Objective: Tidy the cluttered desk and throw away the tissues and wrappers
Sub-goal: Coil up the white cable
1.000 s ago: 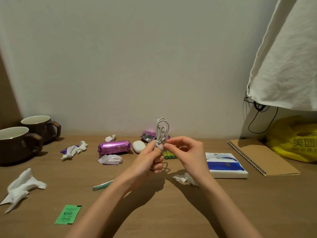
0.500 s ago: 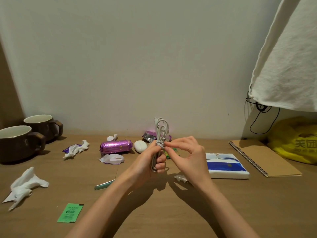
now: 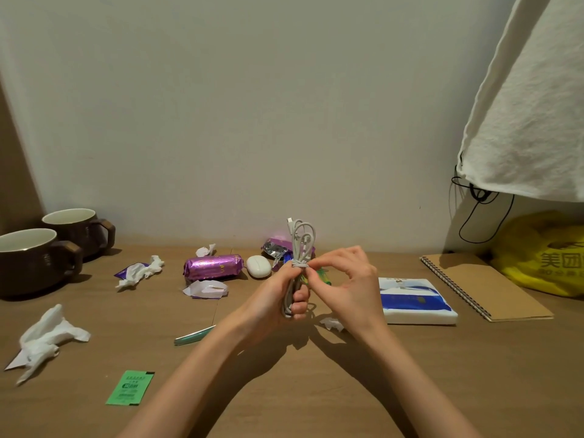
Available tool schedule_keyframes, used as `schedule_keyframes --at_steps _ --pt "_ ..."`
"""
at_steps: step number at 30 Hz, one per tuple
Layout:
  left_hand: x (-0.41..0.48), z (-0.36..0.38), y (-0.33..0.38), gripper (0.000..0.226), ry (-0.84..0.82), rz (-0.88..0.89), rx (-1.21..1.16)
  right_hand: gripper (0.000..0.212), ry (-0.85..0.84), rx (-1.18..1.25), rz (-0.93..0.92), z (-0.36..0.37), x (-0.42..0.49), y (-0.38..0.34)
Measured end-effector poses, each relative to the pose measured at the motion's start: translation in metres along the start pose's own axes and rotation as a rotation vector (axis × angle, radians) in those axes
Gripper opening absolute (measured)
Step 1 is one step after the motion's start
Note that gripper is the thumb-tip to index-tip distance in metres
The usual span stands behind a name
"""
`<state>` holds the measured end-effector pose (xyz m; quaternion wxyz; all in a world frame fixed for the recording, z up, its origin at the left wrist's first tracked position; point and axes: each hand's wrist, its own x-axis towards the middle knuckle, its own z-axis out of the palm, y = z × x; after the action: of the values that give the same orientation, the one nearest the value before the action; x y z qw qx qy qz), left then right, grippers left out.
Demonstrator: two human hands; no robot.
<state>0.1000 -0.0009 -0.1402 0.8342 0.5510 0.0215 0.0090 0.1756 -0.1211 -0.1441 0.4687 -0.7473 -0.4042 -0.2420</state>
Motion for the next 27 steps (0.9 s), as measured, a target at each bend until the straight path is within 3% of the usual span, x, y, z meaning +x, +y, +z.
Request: schedule_keyframes --at_steps 6,9,13,20,24,27 --pt "0.000 -0.001 0.004 0.032 -0.002 -0.038 0.046 0.009 -0.123 0.163 0.233 0.002 0.003 0.005" --pt "0.001 -0.001 0.002 0.032 0.023 -0.046 0.062 0.009 -0.067 0.252 0.309 0.005 0.001 0.004" --pt "0.003 -0.004 0.000 0.031 0.045 -0.032 0.021 0.008 0.068 0.012 0.120 0.004 -0.002 -0.001" --pt "0.009 -0.007 -0.005 0.040 0.092 -0.065 -0.020 0.021 0.077 -0.209 -0.138 0.007 -0.007 0.006" --pt "0.008 -0.003 -0.004 0.045 0.093 -0.062 -0.056 0.028 0.104 -0.272 -0.138 0.009 -0.008 0.001" --pt "0.008 -0.003 -0.004 0.050 0.042 -0.015 -0.059 0.022 0.126 -0.178 -0.022 0.010 -0.008 0.000"
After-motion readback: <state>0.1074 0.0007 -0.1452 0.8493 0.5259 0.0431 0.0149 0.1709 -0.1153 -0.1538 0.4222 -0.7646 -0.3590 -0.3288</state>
